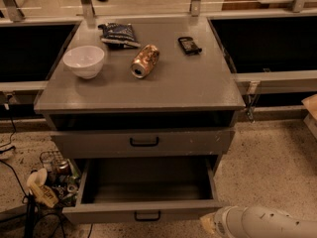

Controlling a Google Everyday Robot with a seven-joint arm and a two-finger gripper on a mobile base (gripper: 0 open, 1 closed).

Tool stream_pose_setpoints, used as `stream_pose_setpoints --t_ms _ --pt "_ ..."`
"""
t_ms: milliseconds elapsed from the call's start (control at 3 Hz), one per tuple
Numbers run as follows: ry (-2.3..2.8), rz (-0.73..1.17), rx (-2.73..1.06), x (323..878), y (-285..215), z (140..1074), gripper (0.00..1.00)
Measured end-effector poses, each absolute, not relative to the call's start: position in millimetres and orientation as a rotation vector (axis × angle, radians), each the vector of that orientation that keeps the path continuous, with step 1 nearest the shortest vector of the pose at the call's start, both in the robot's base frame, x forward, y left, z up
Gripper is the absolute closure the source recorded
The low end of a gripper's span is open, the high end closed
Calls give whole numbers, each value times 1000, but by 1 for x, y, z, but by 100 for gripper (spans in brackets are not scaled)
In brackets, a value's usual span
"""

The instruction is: Close middle drawer

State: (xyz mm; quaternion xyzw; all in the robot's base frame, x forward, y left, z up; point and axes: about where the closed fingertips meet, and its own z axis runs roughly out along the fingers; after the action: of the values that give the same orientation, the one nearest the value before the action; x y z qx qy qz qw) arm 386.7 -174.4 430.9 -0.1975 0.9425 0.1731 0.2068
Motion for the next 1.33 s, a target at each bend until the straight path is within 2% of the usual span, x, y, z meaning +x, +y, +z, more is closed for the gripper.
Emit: stream_pose_setpoints --t_ms 1333 --pt "2535 523 -408 434 -156 416 100"
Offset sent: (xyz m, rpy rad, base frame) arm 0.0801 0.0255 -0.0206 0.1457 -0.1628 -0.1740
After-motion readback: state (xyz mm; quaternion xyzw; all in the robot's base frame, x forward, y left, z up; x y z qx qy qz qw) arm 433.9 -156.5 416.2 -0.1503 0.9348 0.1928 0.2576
